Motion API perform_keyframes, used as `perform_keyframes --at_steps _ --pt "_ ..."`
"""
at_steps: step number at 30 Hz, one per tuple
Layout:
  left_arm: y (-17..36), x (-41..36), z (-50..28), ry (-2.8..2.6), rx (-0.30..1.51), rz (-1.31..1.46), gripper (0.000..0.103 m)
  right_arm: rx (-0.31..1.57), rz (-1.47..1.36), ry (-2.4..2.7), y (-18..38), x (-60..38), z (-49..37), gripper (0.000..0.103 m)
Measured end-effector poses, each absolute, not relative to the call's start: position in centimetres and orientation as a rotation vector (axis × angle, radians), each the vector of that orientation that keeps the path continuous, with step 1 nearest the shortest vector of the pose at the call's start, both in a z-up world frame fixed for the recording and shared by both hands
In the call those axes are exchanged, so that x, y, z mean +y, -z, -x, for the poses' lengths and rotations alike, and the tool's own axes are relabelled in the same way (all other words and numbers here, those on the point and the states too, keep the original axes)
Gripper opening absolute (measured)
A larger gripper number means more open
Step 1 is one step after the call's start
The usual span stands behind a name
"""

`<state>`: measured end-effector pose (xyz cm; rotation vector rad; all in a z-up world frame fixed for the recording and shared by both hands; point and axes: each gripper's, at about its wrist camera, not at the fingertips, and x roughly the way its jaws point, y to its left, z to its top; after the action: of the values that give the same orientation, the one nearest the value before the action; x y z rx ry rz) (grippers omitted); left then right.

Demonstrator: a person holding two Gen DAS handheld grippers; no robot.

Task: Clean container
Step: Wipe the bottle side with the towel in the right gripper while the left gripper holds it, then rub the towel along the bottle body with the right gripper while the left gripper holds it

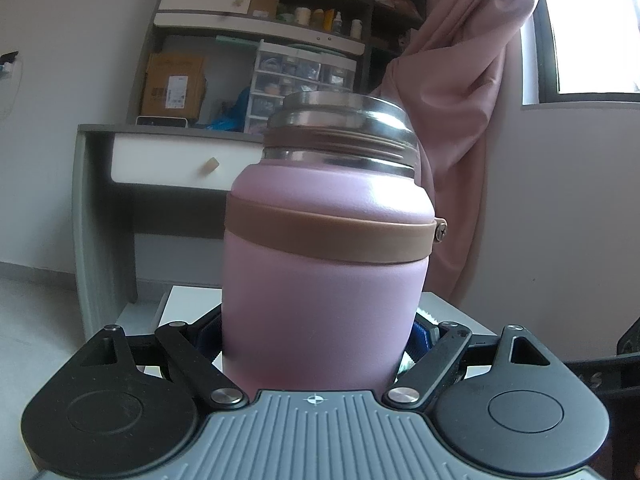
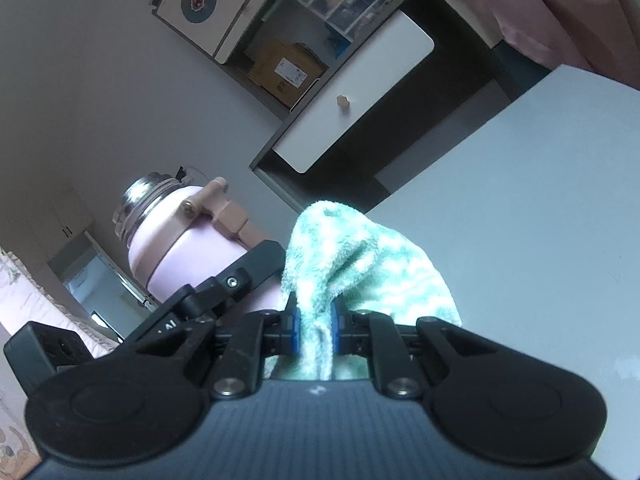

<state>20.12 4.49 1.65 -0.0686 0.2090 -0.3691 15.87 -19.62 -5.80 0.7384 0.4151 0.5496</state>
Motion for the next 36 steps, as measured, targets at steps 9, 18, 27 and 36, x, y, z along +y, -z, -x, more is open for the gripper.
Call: perform_keyframes --at_steps 9,18,27,36 --pt "-1.6 3.9 -20.0 0.365 0.209 0.067 0.085 0.485 -0.701 -0.501 7.0 -19.0 -16.5 0.014" --pt "-1.8 3.9 -20.0 0.367 0.21 0.07 0.085 0.502 -0.696 -0.485 7.0 -18.9 -16.4 0.014" --pt "-1.7 3.9 -20.1 0.37 0.212 0.084 0.085 0.412 -0.742 -0.56 5.5 -19.5 -15.6 0.014" --pt "-1.2 4.2 -19.8 0.372 0.211 0.078 0.085 0.419 -0.772 -0.576 6.2 -19.9 -15.7 0.014"
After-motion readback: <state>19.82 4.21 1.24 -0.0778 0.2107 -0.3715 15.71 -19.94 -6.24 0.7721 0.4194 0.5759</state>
